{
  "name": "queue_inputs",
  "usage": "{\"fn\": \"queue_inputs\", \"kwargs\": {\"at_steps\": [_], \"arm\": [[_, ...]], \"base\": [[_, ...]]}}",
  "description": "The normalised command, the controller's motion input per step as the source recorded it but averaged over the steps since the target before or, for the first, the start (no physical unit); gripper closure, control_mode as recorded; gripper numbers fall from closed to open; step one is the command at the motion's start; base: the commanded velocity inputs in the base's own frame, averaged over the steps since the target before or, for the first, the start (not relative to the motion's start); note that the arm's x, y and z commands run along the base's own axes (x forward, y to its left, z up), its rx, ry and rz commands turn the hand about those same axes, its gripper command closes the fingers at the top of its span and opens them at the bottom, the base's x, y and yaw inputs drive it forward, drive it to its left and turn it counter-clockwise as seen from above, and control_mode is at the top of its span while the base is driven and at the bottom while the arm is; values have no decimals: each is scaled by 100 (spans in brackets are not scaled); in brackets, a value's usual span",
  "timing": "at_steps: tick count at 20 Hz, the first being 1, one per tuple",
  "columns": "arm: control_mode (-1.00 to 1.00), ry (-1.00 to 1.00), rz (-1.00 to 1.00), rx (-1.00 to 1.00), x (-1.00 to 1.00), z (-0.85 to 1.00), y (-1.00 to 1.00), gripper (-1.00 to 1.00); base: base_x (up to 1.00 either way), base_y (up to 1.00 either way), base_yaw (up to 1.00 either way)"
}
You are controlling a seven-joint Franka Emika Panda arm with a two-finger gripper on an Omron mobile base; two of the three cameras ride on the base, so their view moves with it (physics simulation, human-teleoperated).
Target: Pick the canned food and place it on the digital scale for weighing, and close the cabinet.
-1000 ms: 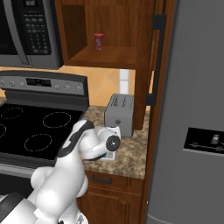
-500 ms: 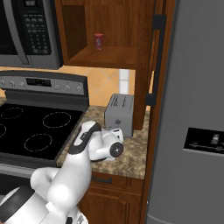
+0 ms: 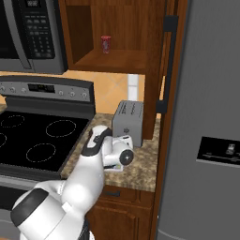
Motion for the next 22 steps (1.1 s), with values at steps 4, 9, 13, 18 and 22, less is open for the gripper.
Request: {"fn": "queue_inputs", "kwargs": {"at_steps": [4,9,13,18,22], "arm": [[-100,-10,0,0,1,-19,7,-100],[-100,-3,0,0,-3,0,0,-100],[-100,-2,0,0,-7,2,0,-100],[-100,-2,0,0,-10,11,0,-100],[-100,-4,0,0,-16,25,0,-100]], "base": [[0,0,0],[0,0,0],[0,0,0],[0,0,0],[0,0,0]]}}
